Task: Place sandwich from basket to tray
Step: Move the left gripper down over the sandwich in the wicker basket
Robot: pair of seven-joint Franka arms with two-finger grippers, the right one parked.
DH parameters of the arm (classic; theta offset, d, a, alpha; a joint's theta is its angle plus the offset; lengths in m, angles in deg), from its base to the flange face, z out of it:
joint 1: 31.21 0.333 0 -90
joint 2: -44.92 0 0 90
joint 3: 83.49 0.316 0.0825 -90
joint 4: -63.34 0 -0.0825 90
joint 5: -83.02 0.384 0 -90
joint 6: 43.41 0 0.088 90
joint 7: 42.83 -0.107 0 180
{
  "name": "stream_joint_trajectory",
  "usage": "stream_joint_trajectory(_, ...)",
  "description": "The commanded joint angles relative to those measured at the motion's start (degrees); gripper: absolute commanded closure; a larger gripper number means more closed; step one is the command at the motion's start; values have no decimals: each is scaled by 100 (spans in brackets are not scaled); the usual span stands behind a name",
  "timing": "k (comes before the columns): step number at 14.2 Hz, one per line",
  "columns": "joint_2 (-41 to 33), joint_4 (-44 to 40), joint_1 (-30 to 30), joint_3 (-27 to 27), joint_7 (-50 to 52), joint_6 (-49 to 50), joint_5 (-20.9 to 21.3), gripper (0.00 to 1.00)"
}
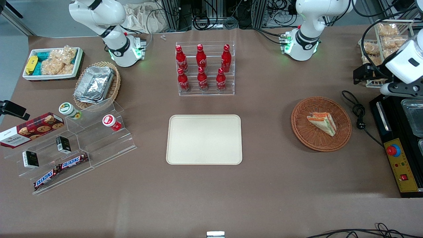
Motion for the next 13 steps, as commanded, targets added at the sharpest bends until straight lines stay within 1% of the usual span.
stream_joint_trajectory(1,77,-179,65,-20,-39,197,61,0)
stream_joint_trajectory(3,217,-336,65,15,-13,206,-9,0)
stream_joint_trajectory(4,236,-302,65,67,57,206,43,0)
stream_joint_trajectory(6,341,-83,74,76,931,180,44,0)
stream_joint_trajectory(7,315,231,74,85,1363,23,61,0)
stream_joint_trajectory(9,9,1117,144,182,2355,-721,52,0)
stream_joint_trajectory(10,-193,1670,144,330,2743,-1326,17,0)
stream_joint_trajectory(11,-360,2259,144,366,3043,-1923,17,0)
stream_joint_trajectory(12,-405,2700,144,367,3507,-2460,26,0)
stream_joint_trajectory(13,-371,3026,144,375,4208,-2892,17,0)
